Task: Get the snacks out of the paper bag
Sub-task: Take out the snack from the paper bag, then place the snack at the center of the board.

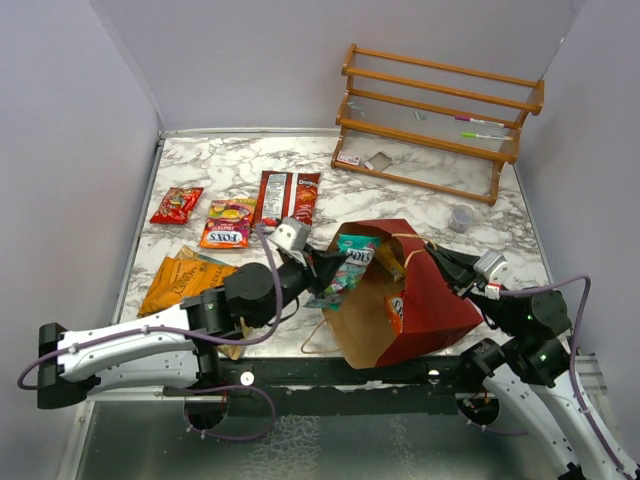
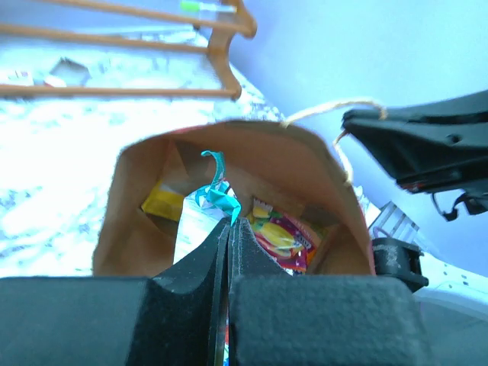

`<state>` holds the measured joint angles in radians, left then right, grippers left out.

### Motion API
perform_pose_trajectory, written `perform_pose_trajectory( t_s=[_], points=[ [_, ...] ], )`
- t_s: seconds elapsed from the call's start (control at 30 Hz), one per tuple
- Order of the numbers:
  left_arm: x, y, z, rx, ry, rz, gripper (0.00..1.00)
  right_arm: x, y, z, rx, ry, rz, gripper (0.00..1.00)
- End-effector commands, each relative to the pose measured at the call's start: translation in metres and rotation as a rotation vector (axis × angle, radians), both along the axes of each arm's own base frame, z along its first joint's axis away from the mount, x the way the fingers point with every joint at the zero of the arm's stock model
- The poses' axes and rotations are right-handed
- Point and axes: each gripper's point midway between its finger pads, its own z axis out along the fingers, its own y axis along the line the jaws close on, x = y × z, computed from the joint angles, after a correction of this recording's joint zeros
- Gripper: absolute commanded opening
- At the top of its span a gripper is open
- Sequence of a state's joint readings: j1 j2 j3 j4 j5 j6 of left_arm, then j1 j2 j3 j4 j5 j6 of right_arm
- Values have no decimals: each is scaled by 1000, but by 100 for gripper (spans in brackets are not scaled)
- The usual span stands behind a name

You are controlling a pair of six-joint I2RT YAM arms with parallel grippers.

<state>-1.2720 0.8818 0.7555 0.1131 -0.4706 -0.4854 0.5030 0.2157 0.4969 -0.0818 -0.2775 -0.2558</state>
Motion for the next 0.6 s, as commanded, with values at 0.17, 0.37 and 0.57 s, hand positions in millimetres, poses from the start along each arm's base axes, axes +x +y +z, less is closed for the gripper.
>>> perform_pose_trajectory(
  t_s=[0.17,0.37,0.57],
  points=[
    [10,79,85,79,-178,161,0,5,-1,0,9,11,-19,2],
    [34,119,98,217,-199,394,0,6,-1,-2,5,16,-19,2],
    [59,110,86,367,-224,408,0,7,1,-4,0,25,-16,2]
  ],
)
